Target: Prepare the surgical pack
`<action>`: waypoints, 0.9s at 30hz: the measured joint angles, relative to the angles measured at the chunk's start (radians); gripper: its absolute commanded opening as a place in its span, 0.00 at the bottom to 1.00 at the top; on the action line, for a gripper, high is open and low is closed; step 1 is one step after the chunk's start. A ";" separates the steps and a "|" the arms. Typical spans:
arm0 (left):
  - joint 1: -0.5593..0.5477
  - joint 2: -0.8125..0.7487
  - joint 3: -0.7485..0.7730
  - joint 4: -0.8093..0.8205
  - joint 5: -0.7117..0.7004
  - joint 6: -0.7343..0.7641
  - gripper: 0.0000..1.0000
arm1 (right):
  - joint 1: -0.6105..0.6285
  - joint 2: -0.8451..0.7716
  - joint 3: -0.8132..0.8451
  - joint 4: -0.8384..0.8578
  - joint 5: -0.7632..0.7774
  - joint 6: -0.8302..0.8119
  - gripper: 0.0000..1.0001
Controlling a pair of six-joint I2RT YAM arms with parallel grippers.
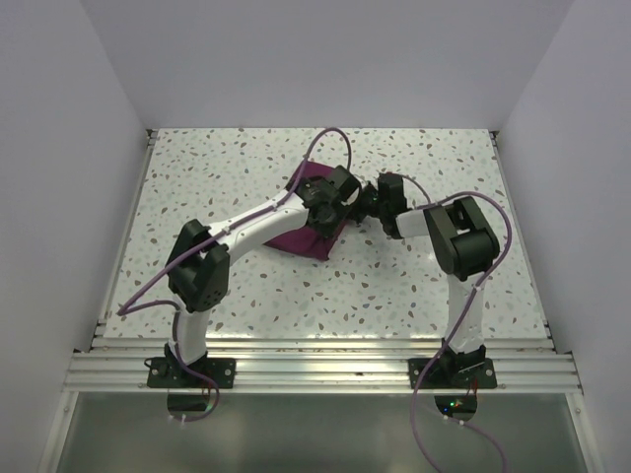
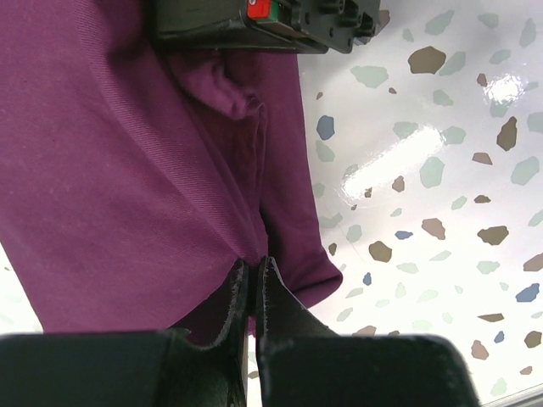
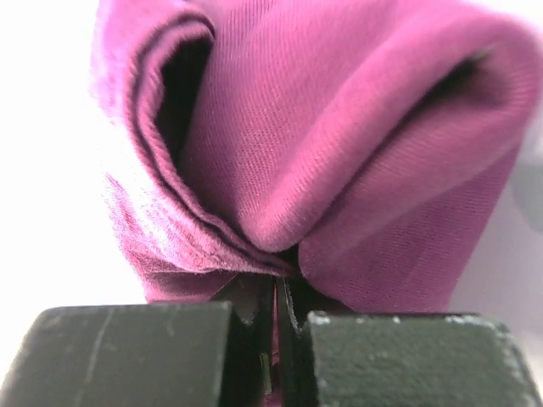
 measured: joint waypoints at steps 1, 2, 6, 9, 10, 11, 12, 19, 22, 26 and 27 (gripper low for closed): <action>0.000 -0.001 0.000 0.003 0.001 0.000 0.00 | 0.000 0.001 -0.001 0.009 0.014 0.002 0.00; 0.000 -0.002 0.000 0.005 0.003 0.000 0.00 | 0.000 0.005 0.001 0.014 0.029 0.003 0.00; 0.000 -0.003 0.000 0.009 0.014 -0.001 0.00 | -0.012 0.034 0.049 0.012 0.071 0.004 0.00; 0.000 -0.004 0.000 0.014 0.022 -0.002 0.00 | -0.038 0.059 0.111 -0.033 0.077 -0.013 0.00; -0.001 -0.005 0.000 0.012 0.027 -0.004 0.00 | -0.049 0.069 0.139 -0.055 0.077 -0.024 0.00; -0.002 -0.005 0.000 0.012 0.030 -0.008 0.00 | -0.061 0.079 0.169 -0.083 0.076 -0.037 0.00; -0.003 -0.006 0.000 0.013 0.031 -0.010 0.00 | -0.072 0.087 0.192 -0.106 0.068 -0.050 0.00; 0.011 -0.015 0.000 0.012 0.052 -0.028 0.00 | -0.093 0.073 0.264 -0.315 -0.018 -0.198 0.02; 0.022 -0.015 0.000 0.011 0.068 -0.030 0.00 | -0.096 0.025 0.253 -0.433 -0.042 -0.280 0.01; 0.035 -0.015 0.000 0.011 0.089 -0.036 0.00 | -0.114 -0.072 0.198 -0.555 -0.061 -0.373 0.01; 0.037 -0.015 0.000 0.011 0.091 -0.037 0.00 | -0.123 -0.092 0.193 -0.586 -0.061 -0.399 0.01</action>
